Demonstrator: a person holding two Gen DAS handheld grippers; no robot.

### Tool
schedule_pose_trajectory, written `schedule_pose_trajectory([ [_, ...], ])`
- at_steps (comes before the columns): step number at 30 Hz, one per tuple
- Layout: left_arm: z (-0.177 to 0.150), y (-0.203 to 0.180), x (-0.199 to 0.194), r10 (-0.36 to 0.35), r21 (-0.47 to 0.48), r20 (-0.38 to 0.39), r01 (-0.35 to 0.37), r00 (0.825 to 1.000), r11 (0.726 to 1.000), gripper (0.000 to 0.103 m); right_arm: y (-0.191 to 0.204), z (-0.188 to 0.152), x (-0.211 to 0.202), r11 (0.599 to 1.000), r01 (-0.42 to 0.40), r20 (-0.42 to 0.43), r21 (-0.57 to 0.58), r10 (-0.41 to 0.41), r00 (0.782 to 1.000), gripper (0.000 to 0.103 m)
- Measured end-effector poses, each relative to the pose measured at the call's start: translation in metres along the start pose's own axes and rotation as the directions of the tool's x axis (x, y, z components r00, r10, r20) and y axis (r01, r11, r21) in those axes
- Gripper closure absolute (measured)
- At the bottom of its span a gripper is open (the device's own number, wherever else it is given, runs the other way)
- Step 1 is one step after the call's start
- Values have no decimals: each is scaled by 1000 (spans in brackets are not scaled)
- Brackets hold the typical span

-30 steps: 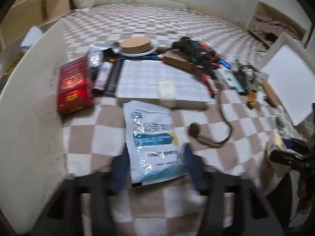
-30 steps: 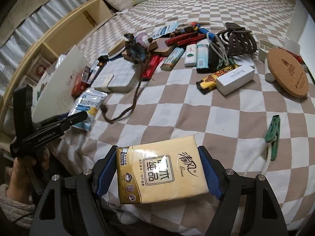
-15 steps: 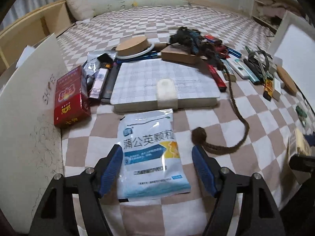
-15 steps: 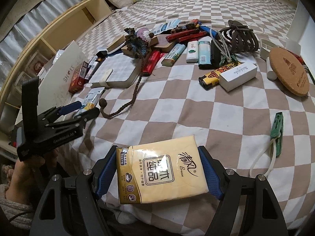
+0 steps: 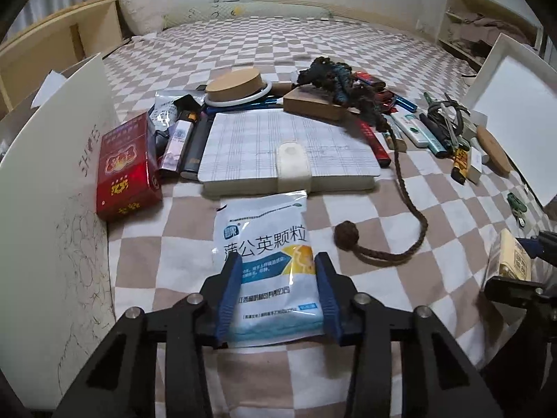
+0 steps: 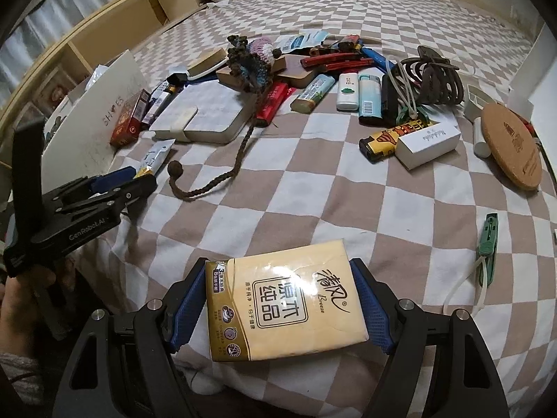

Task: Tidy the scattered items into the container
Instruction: 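Lift the white sachet with the left tool off the pile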

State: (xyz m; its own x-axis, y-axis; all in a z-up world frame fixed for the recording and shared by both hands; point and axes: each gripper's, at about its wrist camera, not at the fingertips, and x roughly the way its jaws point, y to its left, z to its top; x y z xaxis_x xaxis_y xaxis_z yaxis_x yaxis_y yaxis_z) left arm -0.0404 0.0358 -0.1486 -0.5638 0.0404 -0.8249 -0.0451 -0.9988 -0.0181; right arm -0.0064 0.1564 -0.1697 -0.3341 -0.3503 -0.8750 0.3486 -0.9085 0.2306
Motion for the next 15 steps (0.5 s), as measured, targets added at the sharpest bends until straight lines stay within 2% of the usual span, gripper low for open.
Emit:
schedule_pose_trajectory([
  [1, 0, 1, 1, -4, -3, 1, 4, 1000, 1000, 59, 1, 0, 0, 1000, 4, -3, -2, -4, 1000, 24],
  [3, -2, 4, 1, 11, -18, 8, -11, 1000, 1000, 45, 3, -1, 1, 1000, 17, -6, -6, -17, 1000, 24],
  [4, -2, 6, 3, 29, -34, 4, -29, 1000, 999, 29, 3, -1, 1, 1000, 21, -7, -6, -21, 1000, 24],
  [5, -3, 9, 4, 34, -48, 2, -34, 999, 998, 20, 4, -2, 2, 1000, 25, -6, -5, -25, 1000, 24],
  [7, -5, 14, 10, 35, -54, -7, -35, 999, 998, 15, 4, -3, 2, 1000, 31, -2, 2, -31, 1000, 24],
  [11, -5, 14, 16, 34, -43, -10, -35, 999, 998, 14, 7, -6, 2, 999, 38, 0, 9, -38, 999, 24],
  [15, -4, 24, 17, 1, -99, -20, -3, 1000, 995, 23, 11, -6, 2, 999, 46, 0, 10, -46, 999, 24],
])
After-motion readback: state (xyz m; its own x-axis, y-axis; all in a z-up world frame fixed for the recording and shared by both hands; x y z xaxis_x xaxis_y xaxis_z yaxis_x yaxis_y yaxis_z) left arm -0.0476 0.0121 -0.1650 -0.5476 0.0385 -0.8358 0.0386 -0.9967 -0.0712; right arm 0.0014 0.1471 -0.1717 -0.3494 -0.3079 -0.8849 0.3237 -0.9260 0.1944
